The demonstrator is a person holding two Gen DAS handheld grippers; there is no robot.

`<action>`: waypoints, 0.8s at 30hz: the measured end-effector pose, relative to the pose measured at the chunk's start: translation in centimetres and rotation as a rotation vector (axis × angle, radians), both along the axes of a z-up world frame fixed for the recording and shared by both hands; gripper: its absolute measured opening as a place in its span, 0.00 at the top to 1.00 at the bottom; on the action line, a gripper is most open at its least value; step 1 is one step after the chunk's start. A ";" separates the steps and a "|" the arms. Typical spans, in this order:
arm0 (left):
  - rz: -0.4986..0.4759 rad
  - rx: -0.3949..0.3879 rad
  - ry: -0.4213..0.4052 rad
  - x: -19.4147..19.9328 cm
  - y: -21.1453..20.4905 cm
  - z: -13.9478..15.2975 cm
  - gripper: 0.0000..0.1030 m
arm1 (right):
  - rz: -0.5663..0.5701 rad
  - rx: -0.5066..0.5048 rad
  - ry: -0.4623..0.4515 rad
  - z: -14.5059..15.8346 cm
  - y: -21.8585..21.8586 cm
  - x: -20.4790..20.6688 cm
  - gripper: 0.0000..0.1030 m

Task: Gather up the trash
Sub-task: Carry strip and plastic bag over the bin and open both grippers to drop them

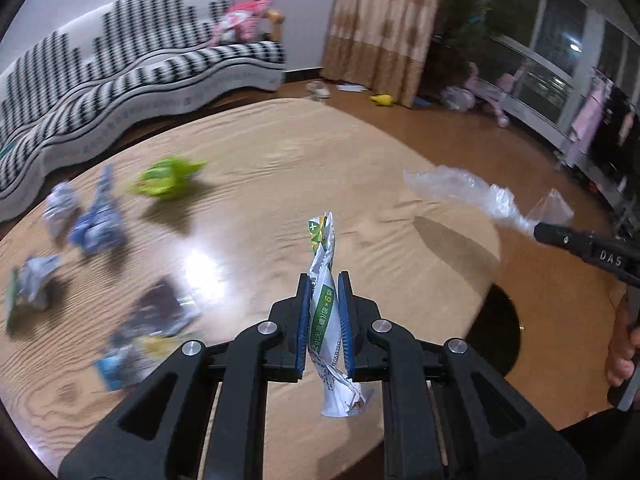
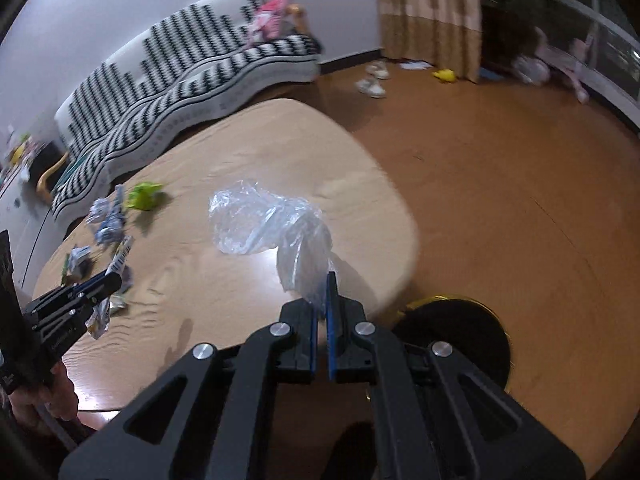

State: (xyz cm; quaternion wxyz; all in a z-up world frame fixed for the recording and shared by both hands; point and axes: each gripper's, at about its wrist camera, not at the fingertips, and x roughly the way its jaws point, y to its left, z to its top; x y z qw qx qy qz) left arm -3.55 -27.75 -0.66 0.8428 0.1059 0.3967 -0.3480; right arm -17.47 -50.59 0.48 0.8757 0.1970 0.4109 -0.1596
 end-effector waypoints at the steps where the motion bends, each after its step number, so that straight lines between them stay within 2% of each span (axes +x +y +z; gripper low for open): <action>1: -0.021 -0.005 -0.001 -0.5 -1.0 -0.1 0.87 | -0.019 0.006 0.005 -0.2 -0.9 -0.9 0.96; 9: -0.193 -0.036 0.022 -4.7 -9.4 -1.4 0.87 | -0.176 0.038 0.058 -2.1 -7.0 -7.9 0.96; 14: -0.276 -0.046 0.034 -7.0 -13.2 -2.2 0.87 | -0.249 0.068 0.127 -4.3 -9.6 -11.3 0.96; 19: -0.320 -0.036 0.045 -8.6 -15.2 -3.1 0.87 | -0.274 0.124 0.195 -7.0 -11.1 -13.1 0.96; 24: -0.341 -0.026 0.054 -9.5 -16.7 -3.7 0.87 | -0.260 0.169 0.244 -9.0 -11.5 -13.1 0.96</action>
